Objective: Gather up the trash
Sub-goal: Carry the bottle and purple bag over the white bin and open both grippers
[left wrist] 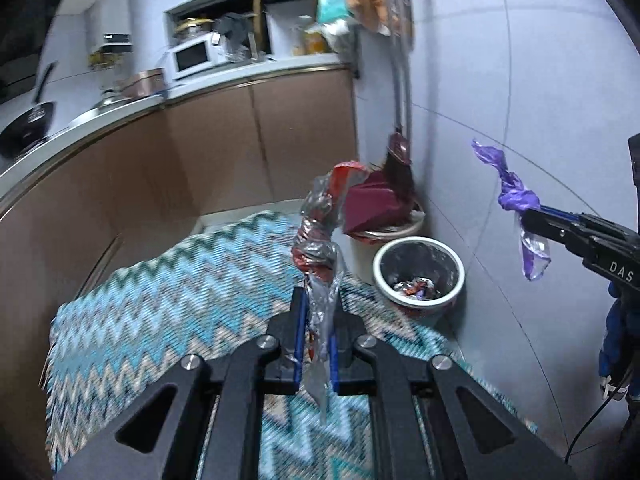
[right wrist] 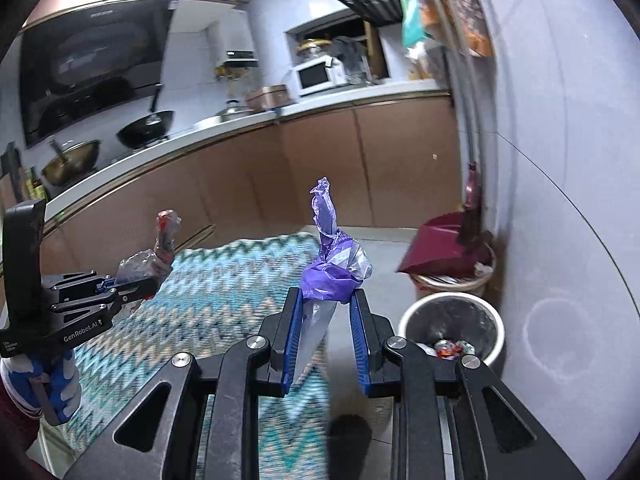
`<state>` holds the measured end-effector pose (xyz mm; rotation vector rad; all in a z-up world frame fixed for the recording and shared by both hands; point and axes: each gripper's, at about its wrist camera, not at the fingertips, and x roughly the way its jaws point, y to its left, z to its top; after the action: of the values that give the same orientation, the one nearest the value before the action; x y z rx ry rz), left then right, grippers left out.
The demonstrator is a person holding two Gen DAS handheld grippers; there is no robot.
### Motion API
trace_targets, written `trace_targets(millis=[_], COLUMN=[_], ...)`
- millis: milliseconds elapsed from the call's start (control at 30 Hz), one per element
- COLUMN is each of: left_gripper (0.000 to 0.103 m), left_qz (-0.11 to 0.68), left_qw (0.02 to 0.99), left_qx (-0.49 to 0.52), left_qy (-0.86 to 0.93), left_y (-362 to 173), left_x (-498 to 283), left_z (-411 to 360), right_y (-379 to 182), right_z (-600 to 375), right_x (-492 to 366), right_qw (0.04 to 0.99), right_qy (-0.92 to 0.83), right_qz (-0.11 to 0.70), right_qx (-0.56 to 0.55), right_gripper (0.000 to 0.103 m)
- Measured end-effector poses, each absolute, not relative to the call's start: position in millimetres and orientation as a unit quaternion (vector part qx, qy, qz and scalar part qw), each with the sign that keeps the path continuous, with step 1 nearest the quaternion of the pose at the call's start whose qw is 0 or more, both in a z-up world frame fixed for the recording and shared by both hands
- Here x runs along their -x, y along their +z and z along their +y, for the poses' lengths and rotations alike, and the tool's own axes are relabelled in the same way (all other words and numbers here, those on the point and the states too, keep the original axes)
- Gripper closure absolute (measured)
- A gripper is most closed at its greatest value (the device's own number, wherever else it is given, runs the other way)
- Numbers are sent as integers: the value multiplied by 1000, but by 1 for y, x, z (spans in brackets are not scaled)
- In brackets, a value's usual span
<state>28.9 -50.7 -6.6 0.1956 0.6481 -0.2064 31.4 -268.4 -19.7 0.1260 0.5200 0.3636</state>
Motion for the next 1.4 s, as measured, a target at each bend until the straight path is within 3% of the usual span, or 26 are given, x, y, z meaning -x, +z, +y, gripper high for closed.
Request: trace_targets(millis=[567, 1033, 1100, 1200, 1400], left_gripper=[94, 92, 86, 64, 61], left_qz=[423, 475, 483, 479, 467], left_qw=[876, 846, 841, 844, 852], left_qx=[-115, -83, -69, -57, -40], left_qy=[-202, -225, -234, -234, -234], left_y=[-106, -173, -178, -179, -163], left_x=[-217, -304, -311, -313, -306], left_z=[-197, -258, -260, -259, -249], right_y=[-95, -170, -179, -189, -183], right_z=[-341, -373, -377, -383, -379], right_x=[-172, -267, -276, -283, -274], right_qw=[941, 924, 920, 917, 918], right_qy=[91, 51, 46, 37, 31], right_qz=[316, 367, 375, 382, 383], right_qx=[-86, -97, -102, -105, -95], right_gripper=[79, 75, 68, 61, 59])
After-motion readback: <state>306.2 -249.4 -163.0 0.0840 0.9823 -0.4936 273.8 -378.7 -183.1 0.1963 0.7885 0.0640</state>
